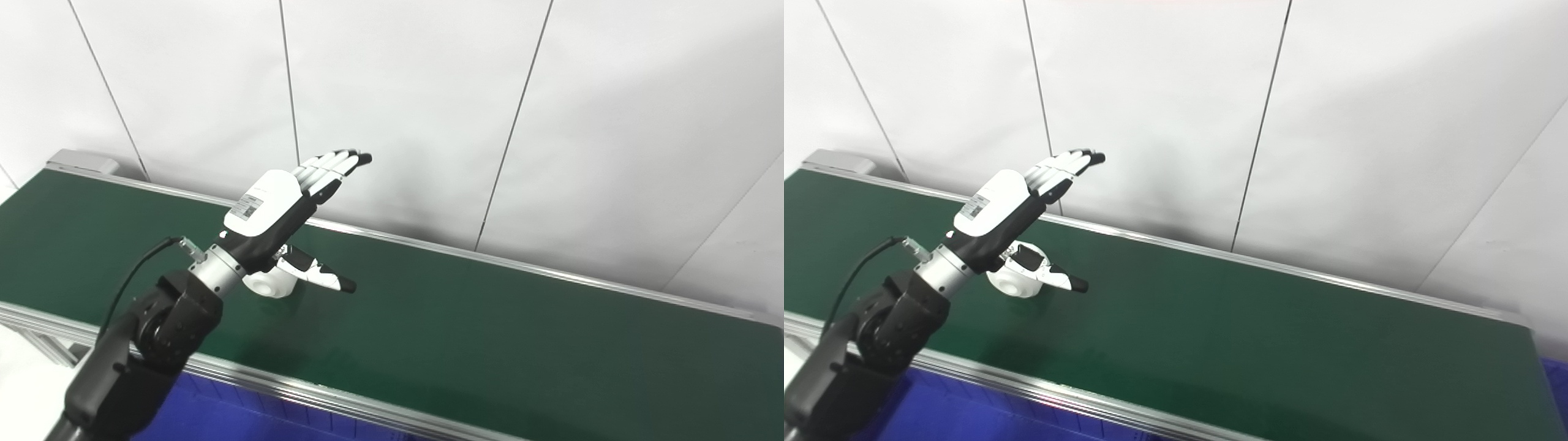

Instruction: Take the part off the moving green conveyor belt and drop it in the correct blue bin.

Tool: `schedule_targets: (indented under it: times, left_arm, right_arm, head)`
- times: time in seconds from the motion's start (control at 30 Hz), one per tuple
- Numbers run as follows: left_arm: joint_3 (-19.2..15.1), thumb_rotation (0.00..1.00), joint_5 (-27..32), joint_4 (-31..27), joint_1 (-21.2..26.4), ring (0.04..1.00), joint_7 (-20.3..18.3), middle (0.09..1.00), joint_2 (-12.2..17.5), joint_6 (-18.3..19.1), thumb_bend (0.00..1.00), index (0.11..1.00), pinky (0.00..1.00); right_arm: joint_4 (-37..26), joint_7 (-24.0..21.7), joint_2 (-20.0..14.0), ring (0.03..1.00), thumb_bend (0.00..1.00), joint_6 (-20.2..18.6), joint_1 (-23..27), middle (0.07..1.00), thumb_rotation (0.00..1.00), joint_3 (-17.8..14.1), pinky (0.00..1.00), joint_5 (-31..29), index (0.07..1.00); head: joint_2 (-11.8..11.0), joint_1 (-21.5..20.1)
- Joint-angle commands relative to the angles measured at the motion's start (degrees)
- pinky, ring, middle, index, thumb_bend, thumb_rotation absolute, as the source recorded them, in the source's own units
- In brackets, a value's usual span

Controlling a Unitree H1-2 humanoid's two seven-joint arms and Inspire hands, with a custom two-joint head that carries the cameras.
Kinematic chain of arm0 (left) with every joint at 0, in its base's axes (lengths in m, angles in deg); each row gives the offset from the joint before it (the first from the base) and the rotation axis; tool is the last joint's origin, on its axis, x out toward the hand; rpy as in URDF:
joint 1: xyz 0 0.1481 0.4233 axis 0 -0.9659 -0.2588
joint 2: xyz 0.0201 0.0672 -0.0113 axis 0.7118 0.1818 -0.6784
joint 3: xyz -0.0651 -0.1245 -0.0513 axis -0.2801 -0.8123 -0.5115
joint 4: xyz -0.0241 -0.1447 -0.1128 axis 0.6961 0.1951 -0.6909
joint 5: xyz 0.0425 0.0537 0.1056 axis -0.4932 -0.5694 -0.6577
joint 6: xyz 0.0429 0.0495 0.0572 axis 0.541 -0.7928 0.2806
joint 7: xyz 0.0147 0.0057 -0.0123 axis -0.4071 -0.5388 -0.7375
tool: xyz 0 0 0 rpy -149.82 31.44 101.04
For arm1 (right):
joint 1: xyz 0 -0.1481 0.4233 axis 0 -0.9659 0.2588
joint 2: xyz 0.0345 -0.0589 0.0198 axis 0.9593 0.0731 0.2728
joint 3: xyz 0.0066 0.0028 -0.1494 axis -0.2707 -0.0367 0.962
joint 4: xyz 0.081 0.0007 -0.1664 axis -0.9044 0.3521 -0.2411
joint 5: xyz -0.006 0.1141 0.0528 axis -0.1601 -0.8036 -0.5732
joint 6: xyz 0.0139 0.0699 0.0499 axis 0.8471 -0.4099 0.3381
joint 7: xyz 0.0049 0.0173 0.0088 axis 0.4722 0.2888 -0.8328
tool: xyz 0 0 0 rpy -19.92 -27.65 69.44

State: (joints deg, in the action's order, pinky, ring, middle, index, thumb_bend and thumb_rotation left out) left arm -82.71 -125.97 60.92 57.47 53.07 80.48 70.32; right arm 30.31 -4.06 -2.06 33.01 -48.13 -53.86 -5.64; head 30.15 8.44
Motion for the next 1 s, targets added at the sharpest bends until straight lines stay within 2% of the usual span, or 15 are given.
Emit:
schedule_targets:
  times: [0.0,0.23,0.33,0.47,0.6,0.97]
  left_arm:
    - [0.1,0.29,-2.1,1.2,3.7,0.935,0.2,0.952,2.4,-0.9,1.00,0.955,0.91]
    - [3.6,0.29,-6.8,8.3,7.9,0.950,-1.0,0.955,4.4,-1.0,1.00,0.950,0.93]
    - [4.7,0.35,-8.3,10.5,9.0,0.958,-1.3,0.958,4.8,-0.6,1.00,0.965,0.95]
    - [6.1,0.33,-8.4,14.5,10.1,0.961,-1.9,0.959,4.2,-0.3,1.00,0.961,0.95]
    - [7.6,0.39,-10.0,18.0,10.8,0.953,-1.3,0.951,3.9,0.2,1.00,0.964,0.94]
    - [11.4,0.42,-13.5,23.8,12.7,0.943,-1.6,0.949,3.8,2.9,1.00,0.968,0.94]
  right_arm:
    - [-1.5,-1.0,0.6,1.000,0.74,1.9,0.6,1.000,1.00,0.4,1.00,-0.1,1.000]
    - [-1.6,-1.0,0.8,1.000,0.75,1.6,0.7,0.997,1.00,0.5,1.00,-0.2,1.000]
    - [-1.8,-1.0,0.9,1.000,0.75,1.6,0.6,0.998,1.00,0.6,1.00,-0.1,1.000]
    - [-2.0,-0.8,1.0,1.000,0.74,1.7,0.4,0.997,1.00,0.8,1.00,0.5,1.000]
    - [-2.1,-0.9,0.9,1.000,0.74,1.9,0.2,0.996,1.00,0.9,1.00,0.5,1.000]
    - [-2.9,-0.9,0.7,0.999,0.73,1.4,-0.4,0.990,1.00,0.9,1.00,0.5,1.000]
  head:
    - [0.0,0.0]
    - [0.2,-0.4]
    - [0.3,-0.5]
    - [0.6,-0.9]
    - [0.8,-1.0]
    - [1.4,-1.1]
